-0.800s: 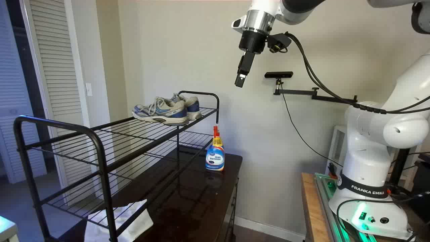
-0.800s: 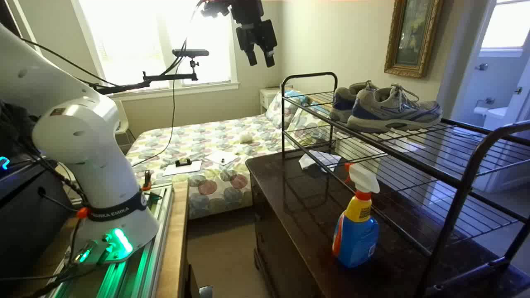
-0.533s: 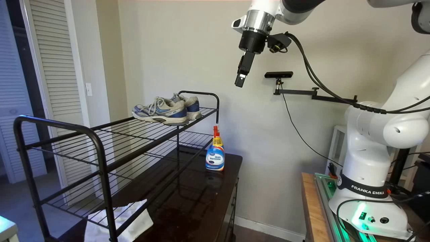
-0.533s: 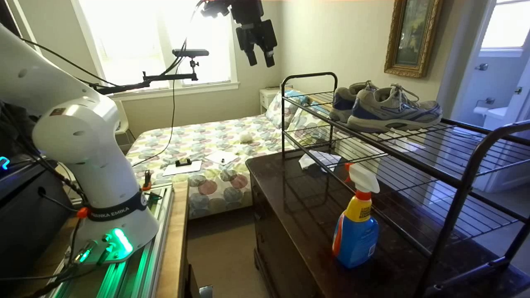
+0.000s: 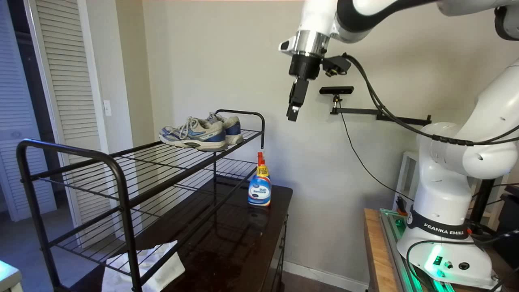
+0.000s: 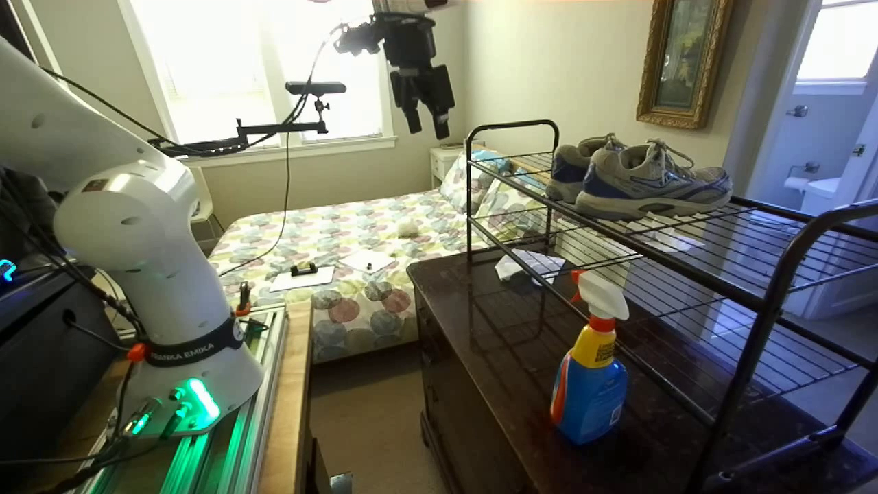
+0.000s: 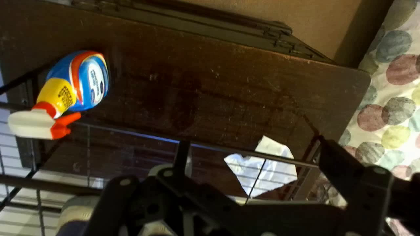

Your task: Take the paper towel from under the rack and place it on top of the rack

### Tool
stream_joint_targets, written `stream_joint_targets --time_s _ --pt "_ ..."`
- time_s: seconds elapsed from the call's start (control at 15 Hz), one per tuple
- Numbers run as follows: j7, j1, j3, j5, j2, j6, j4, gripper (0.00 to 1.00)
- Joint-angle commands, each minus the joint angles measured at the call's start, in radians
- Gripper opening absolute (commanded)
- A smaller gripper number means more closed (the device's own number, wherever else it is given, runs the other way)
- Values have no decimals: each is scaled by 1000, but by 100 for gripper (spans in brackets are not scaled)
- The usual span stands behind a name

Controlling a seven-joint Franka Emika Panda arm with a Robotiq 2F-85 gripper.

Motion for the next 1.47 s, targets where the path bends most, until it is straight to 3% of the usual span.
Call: stream_joint_targets --time_s 0.0,0.2,0.6,0.67,0.8,1.07,1.27,1.33,1.4 --pt "-36 19 -23 68 31 146 -184 100" --pt "-72 47 -7 92 114 307 -271 100" --pt "7 105 119 37 387 747 -290 100" --pt "-28 93 83 51 276 636 -311 100" --pt "-11 106 114 51 349 715 -307 100" --pt "-11 106 118 51 377 735 -301 100" --pt "-8 81 112 24 443 943 -398 100" --pt "3 66 111 12 541 1003 -339 100" --pt "0 61 101 21 568 1073 -360 100"
